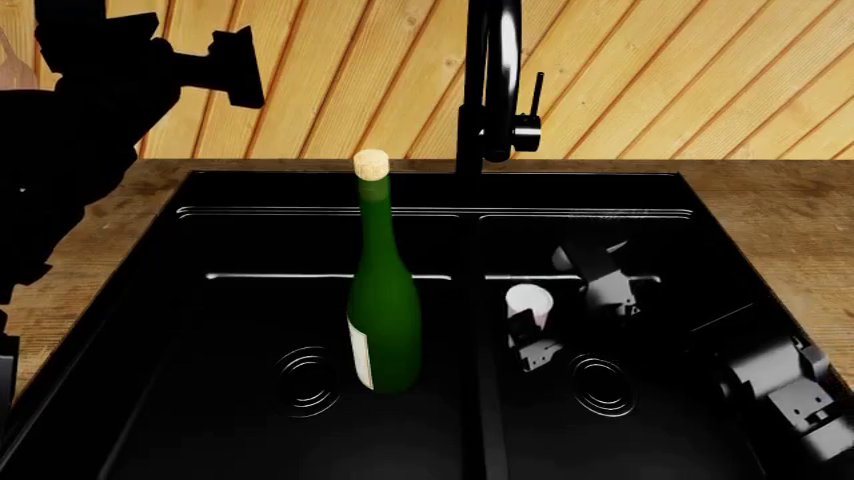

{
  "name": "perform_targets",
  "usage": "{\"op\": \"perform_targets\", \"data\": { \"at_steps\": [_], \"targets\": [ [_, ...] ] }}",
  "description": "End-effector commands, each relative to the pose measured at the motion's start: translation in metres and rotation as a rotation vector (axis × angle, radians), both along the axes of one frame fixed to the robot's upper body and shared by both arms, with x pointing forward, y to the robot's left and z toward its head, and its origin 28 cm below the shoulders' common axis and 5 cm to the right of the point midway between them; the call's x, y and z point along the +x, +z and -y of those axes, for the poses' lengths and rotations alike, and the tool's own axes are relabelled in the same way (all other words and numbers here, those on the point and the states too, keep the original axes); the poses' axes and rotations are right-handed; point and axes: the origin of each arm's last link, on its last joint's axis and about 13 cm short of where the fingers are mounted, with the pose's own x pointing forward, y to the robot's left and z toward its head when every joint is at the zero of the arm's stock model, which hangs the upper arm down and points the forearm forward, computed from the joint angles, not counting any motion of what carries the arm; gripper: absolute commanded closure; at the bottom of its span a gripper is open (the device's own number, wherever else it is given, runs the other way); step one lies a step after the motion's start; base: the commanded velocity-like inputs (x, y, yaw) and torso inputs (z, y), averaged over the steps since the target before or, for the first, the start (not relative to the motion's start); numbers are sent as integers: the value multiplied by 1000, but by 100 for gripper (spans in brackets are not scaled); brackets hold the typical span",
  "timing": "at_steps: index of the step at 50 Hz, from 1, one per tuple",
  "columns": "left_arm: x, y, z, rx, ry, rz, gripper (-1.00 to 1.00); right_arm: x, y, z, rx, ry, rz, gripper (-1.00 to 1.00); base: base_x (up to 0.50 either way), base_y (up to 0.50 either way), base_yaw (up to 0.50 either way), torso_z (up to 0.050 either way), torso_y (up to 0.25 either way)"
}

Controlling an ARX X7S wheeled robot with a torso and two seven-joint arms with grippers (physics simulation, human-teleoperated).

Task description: Pick the bottle and cup and place them in the sink. Then turn on the water.

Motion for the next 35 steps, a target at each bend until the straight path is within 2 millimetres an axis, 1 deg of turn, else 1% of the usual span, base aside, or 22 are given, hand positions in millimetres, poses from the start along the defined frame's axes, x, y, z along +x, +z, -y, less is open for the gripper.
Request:
{"op": "perform_targets", "data": {
  "at_steps": [1,35],
  "targets": [
    [0,-1,-1,-1,2,-2,-100,-1,-3,0,-7,11,-12,100,0,0,0,0,0],
    [1,-4,-2,-6,1,-6,-100,-2,-10,-2,-15,29,-54,100,0,0,0,0,0]
  ]
}}
